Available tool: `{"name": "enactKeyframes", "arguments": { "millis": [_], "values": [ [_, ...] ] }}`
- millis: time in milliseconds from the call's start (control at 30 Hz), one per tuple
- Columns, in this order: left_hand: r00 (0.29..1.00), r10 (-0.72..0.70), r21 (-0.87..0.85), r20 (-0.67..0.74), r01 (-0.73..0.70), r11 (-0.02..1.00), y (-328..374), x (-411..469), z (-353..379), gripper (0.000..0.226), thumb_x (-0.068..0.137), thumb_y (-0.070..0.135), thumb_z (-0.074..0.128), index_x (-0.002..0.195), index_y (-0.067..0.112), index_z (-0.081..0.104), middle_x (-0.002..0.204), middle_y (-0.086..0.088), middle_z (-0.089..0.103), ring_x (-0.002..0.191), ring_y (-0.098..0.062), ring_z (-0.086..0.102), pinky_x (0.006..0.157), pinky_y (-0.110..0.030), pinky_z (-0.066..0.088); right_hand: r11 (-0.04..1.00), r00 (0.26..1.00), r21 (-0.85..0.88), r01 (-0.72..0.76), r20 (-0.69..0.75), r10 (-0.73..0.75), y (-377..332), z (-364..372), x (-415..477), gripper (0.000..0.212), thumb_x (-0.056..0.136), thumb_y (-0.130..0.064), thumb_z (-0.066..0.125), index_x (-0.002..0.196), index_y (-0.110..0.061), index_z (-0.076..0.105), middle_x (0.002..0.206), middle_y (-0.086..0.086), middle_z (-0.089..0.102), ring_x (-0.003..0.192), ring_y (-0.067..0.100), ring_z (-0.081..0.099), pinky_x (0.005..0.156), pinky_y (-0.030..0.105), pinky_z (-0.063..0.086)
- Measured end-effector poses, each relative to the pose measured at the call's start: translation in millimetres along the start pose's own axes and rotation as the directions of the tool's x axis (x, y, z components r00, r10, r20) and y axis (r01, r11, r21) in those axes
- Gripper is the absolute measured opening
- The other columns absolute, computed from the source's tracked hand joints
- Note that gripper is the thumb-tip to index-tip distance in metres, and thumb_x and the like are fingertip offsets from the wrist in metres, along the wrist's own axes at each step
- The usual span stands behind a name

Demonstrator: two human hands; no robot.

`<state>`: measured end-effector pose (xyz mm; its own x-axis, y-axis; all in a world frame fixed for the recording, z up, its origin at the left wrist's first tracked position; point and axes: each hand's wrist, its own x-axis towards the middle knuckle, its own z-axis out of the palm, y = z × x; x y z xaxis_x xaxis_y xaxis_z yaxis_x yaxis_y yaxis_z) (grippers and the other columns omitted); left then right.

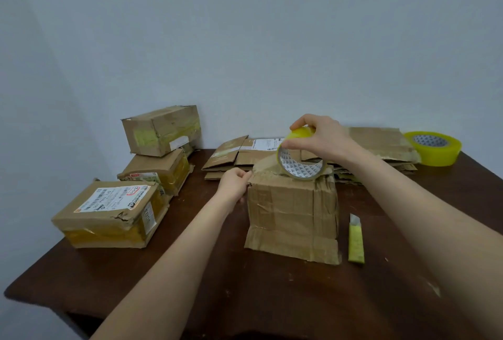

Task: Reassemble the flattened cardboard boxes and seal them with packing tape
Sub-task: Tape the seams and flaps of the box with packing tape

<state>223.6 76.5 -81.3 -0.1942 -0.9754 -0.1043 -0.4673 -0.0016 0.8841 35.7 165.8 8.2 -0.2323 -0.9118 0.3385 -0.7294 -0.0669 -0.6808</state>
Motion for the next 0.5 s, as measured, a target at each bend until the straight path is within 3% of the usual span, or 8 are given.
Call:
{"name": "enactKeyframes", "arguments": {
  "millis": [67, 133, 200, 267, 300, 367, 433, 500],
  "values": [
    [0.996, -0.026, 0.250, 0.088, 0.003, 0.968, -5.3, -2.4, -4.5, 0.037, 0.095, 0.049, 0.046, 0.121, 0.023, 0.047, 0.108, -0.012, 0.060, 0.049, -0.016, 0.045, 0.034, -0.018, 0.032, 1.000, 1.000, -0.017, 0.007, -0.003, -0.007, -0.5, 1.1, -1.7, 0.043, 0.071, -0.046, 0.078, 0.107, -0.027, 0.064, 0.104, -0.005, 0.058, 0.089, 0.014, 0.056, 0.062, 0.025, 0.042],
    [0.993, -0.042, 0.373, 0.107, -0.001, 0.928, -12.9, -3.9, -7.2, 0.056, 0.093, 0.051, 0.048, 0.140, 0.024, 0.037, 0.126, -0.016, 0.053, 0.057, -0.020, 0.056, 0.037, -0.020, 0.042, 0.999, 1.000, -0.042, 0.013, -0.009, -0.014, -0.2, 2.7, -3.8, 0.045, 0.072, -0.047, 0.077, 0.109, -0.027, 0.062, 0.105, -0.005, 0.059, 0.095, 0.015, 0.056, 0.068, 0.027, 0.045],
    [0.987, 0.162, 0.316, -0.021, -0.147, 0.937, -5.3, -10.9, -7.1, 0.048, 0.095, 0.036, 0.053, 0.138, 0.016, 0.045, 0.130, -0.011, 0.054, 0.082, -0.025, 0.067, 0.066, -0.029, 0.056, 0.999, 0.999, -0.032, 0.005, -0.033, -0.006, 1.3, 4.8, -6.1, 0.046, 0.072, -0.048, 0.077, 0.110, -0.028, 0.062, 0.106, -0.005, 0.060, 0.098, 0.016, 0.056, 0.077, 0.030, 0.048],
    [0.890, 0.436, 0.235, -0.137, -0.398, 0.887, 16.2, -22.9, -6.0, 0.042, 0.096, 0.027, 0.053, 0.135, 0.012, 0.050, 0.136, -0.005, 0.053, 0.115, -0.021, 0.058, 0.095, -0.024, 0.042, 1.000, 0.999, 0.008, -0.002, -0.039, 0.002, 1.8, 6.1, -8.2, 0.047, 0.071, -0.048, 0.078, 0.111, -0.028, 0.062, 0.104, -0.005, 0.062, 0.095, 0.015, 0.058, 0.079, 0.031, 0.050],
    [0.857, 0.509, 0.197, -0.078, -0.487, 0.851, 29.1, -29.7, -3.8, 0.050, 0.094, 0.030, 0.055, 0.139, 0.012, 0.045, 0.141, -0.001, 0.048, 0.127, -0.017, 0.048, 0.099, -0.022, 0.035, 0.999, 0.999, 0.033, -0.003, -0.038, 0.005, 1.4, 5.3, -9.8, 0.047, 0.071, -0.046, 0.079, 0.111, -0.027, 0.063, 0.103, -0.005, 0.062, 0.092, 0.013, 0.058, 0.073, 0.027, 0.050],
    [0.829, 0.523, 0.213, 0.200, -0.558, 0.802, 45.7, -44.5, 6.5, 0.086, 0.081, 0.048, 0.067, 0.149, 0.017, 0.025, 0.151, 0.005, 0.034, 0.137, -0.013, 0.033, 0.109, -0.027, 0.029, 0.996, 0.999, 0.088, -0.009, -0.033, 0.012, 3.0, -0.9, -13.6, 0.046, 0.071, -0.043, 0.080, 0.111, -0.028, 0.064, 0.101, -0.006, 0.063, 0.088, 0.009, 0.059, 0.063, 0.019, 0.045],
    [0.765, 0.538, 0.416, 0.355, -0.645, 0.641, 41.5, -52.4, 20.6, 0.108, 0.065, 0.065, 0.070, 0.150, 0.022, 0.018, 0.151, 0.006, 0.034, 0.136, -0.016, 0.035, 0.111, -0.037, 0.033, 0.988, 0.999, 0.151, -0.029, -0.009, 0.031, 7.9, -8.5, -17.2, 0.048, 0.070, -0.042, 0.081, 0.113, -0.030, 0.065, 0.104, -0.008, 0.064, 0.094, 0.010, 0.060, 0.070, 0.019, 0.046],
    [0.694, 0.618, 0.562, 0.369, -0.696, 0.446, 28.6, -50.1, 28.5, 0.110, 0.067, 0.069, 0.066, 0.150, 0.017, 0.016, 0.152, 0.000, 0.032, 0.137, -0.018, 0.031, 0.113, -0.038, 0.029, 0.986, 0.999, 0.163, -0.047, 0.030, 0.043, 12.1, -13.0, -23.2, 0.057, 0.070, -0.039, 0.082, 0.122, -0.027, 0.062, 0.111, -0.006, 0.062, 0.101, 0.012, 0.059, 0.084, 0.025, 0.049]
  ]
}}
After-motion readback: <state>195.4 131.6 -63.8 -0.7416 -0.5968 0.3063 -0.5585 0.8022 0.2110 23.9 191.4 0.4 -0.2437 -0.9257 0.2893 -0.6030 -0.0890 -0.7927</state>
